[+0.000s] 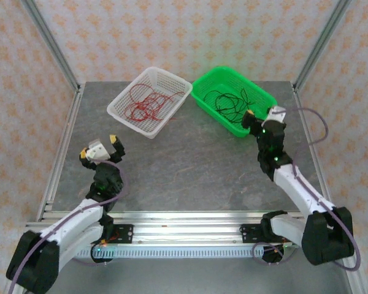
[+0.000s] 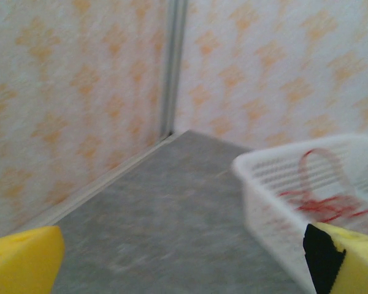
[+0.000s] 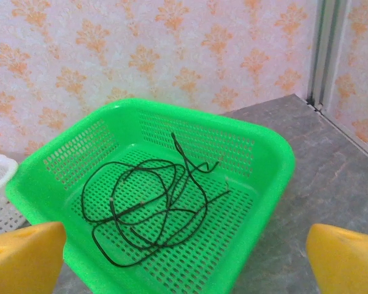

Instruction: Untangle the cables

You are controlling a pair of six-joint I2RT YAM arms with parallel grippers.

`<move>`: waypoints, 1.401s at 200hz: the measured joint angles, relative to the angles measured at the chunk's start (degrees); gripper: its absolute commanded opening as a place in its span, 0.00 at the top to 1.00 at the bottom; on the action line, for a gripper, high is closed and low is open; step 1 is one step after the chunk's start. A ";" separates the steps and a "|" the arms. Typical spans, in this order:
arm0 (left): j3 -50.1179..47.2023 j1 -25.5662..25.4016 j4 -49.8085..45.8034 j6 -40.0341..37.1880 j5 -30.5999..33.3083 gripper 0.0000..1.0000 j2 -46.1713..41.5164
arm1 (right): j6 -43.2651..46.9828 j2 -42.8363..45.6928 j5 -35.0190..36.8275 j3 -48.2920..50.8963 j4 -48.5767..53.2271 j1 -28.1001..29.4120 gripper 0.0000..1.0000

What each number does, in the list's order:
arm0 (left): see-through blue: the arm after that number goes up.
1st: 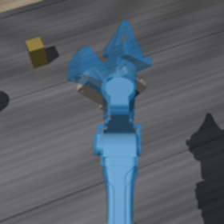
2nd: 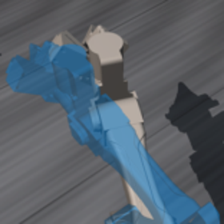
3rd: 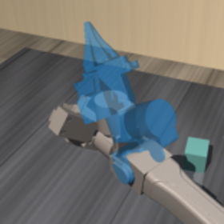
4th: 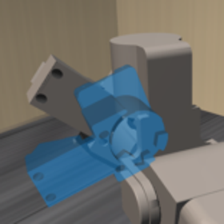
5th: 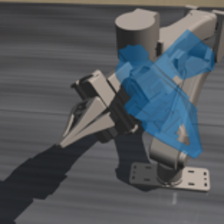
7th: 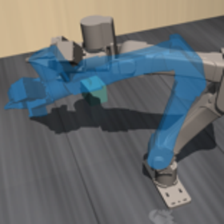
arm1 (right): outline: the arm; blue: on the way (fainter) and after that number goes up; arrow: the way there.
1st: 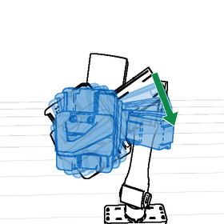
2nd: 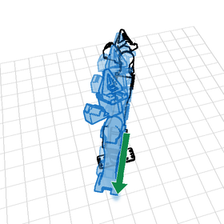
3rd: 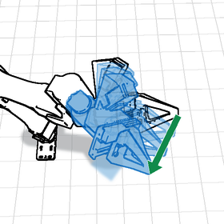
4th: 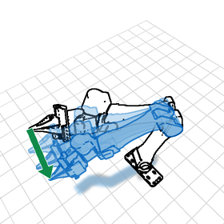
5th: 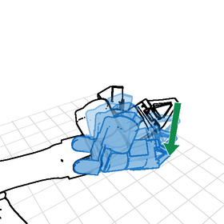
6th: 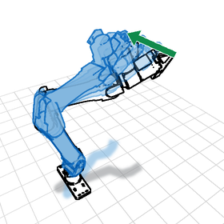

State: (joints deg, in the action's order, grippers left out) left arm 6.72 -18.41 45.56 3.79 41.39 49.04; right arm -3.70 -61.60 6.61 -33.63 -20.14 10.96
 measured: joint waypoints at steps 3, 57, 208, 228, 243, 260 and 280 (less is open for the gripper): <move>-0.85 0.61 1.66 -0.52 0.02 0.01 1.42 | 0.24 0.42 0.13 1.18 -1.07 0.00 0.00; -5.66 4.72 33.48 -4.55 -1.07 0.00 30.67 | 3.89 1.36 3.39 9.79 -14.16 0.00 0.00; 3.06 15.21 37.70 -2.78 -24.55 0.00 39.50 | 3.04 -6.43 -2.27 24.13 -40.85 -9.77 0.00; 2.93 15.21 37.31 -2.69 -24.72 0.00 39.50 | 1.03 -6.75 -3.19 26.25 -43.91 -10.75 0.00; 2.93 15.21 37.29 -2.67 -24.87 0.00 39.50 | 0.79 -7.80 -3.98 29.31 -46.05 -10.78 0.00; 2.93 15.21 37.09 -2.56 -24.92 0.00 39.50 | 1.05 -8.15 -4.83 31.98 -49.35 -10.99 0.00; 2.93 15.21 36.52 -2.51 -24.94 0.00 39.50 | 1.70 -11.67 -7.34 33.20 -55.80 -11.74 0.00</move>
State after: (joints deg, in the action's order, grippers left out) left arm 9.65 -3.20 82.08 1.28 16.45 88.53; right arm -2.00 -73.28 -0.73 -0.43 -75.94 -0.78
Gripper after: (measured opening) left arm 0.995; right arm 0.998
